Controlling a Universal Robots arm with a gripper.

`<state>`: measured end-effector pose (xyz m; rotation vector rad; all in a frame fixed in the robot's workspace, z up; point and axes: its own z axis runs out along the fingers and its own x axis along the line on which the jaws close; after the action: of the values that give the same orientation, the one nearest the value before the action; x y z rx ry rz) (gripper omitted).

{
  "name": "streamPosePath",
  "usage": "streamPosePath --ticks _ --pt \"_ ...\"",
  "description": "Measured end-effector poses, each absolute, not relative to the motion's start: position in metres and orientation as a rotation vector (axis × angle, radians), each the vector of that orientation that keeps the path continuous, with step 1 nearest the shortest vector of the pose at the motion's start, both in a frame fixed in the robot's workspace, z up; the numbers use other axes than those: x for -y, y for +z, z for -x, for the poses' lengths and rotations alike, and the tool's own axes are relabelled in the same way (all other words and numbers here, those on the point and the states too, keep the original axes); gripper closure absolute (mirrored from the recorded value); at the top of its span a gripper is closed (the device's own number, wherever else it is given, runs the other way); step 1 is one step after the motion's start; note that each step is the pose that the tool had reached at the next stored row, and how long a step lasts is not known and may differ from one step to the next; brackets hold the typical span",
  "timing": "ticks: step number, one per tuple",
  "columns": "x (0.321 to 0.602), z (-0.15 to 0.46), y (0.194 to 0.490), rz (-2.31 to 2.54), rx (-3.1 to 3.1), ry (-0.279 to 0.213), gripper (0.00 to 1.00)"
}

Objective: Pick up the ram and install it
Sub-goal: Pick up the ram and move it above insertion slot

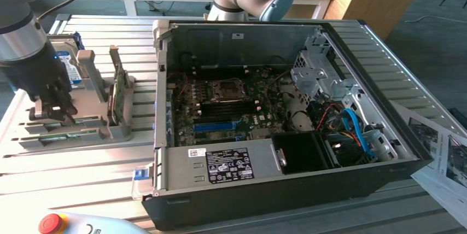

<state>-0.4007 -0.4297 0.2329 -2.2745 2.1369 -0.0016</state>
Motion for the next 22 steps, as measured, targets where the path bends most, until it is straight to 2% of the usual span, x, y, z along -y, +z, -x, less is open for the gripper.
streamPosePath --ticks 22 --pt "0.4364 0.4009 0.2298 2.274 -2.137 -0.002 0.68"
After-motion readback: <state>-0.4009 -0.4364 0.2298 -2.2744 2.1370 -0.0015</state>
